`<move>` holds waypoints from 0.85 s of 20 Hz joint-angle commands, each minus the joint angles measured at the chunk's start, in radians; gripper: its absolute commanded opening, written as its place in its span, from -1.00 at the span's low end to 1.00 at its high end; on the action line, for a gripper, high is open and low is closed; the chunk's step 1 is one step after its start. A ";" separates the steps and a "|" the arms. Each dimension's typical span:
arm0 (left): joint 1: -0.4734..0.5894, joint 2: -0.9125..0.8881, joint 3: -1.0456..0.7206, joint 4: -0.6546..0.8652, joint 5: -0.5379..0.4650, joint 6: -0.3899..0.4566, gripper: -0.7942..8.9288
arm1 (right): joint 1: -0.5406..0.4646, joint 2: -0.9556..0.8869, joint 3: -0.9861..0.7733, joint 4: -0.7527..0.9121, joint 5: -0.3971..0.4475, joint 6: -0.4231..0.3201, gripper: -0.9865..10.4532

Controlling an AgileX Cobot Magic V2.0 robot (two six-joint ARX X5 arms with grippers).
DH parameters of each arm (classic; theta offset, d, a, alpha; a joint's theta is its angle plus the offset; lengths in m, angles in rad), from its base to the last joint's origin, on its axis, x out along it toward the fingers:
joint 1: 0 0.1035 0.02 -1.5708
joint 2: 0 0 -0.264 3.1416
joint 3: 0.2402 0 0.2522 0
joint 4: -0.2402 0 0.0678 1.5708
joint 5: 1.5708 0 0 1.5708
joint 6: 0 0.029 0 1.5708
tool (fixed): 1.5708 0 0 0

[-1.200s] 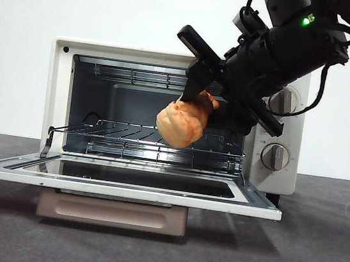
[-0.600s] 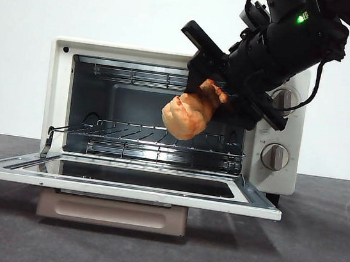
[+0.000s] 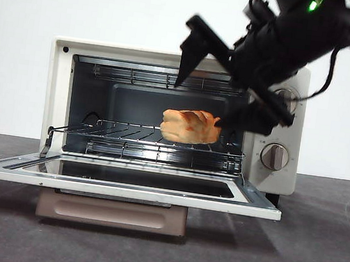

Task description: The left arm flap open the oven, the right arm pick bread and place it into oven, the left arm flap close the oven

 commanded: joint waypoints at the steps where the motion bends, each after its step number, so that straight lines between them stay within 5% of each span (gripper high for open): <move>1: -0.002 0.042 0.009 0.040 -0.042 -0.035 -0.80 | 0.034 -0.064 0.018 -0.069 -0.027 -0.020 -0.06; 6: 0.113 0.261 0.009 -0.006 -0.062 0.008 -0.81 | 0.108 -0.275 0.018 -0.355 -0.073 -0.171 -0.06; 11: 0.377 0.486 0.009 0.180 0.267 0.148 -0.81 | 0.127 -0.536 0.018 -0.698 -0.072 -0.251 -0.06; 15: 0.637 0.650 0.000 0.289 0.552 0.149 -0.81 | 0.127 -0.764 0.018 -0.913 -0.072 -0.275 -0.06; 17: 0.711 0.715 -0.025 0.325 0.609 0.147 -0.81 | 0.127 -0.858 0.018 -0.995 -0.069 -0.275 -0.06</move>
